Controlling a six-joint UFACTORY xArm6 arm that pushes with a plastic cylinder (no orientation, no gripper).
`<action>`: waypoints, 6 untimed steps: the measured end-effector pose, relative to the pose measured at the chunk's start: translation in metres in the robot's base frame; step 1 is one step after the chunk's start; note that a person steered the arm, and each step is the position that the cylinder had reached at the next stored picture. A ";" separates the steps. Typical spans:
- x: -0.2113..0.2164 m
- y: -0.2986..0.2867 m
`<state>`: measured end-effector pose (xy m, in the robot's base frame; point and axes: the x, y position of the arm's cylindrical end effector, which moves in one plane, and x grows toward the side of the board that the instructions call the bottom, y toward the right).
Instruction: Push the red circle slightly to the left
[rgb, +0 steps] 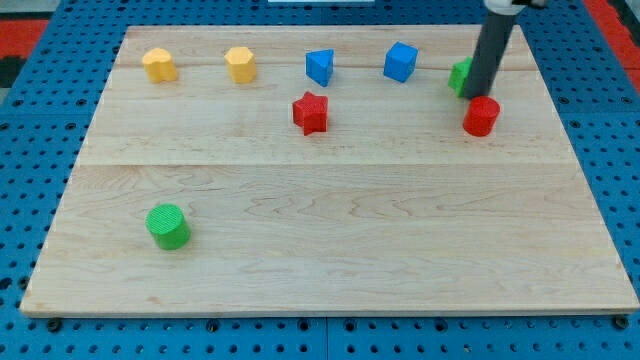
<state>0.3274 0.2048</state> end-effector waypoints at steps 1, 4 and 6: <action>-0.023 0.000; 0.038 0.081; 0.041 0.017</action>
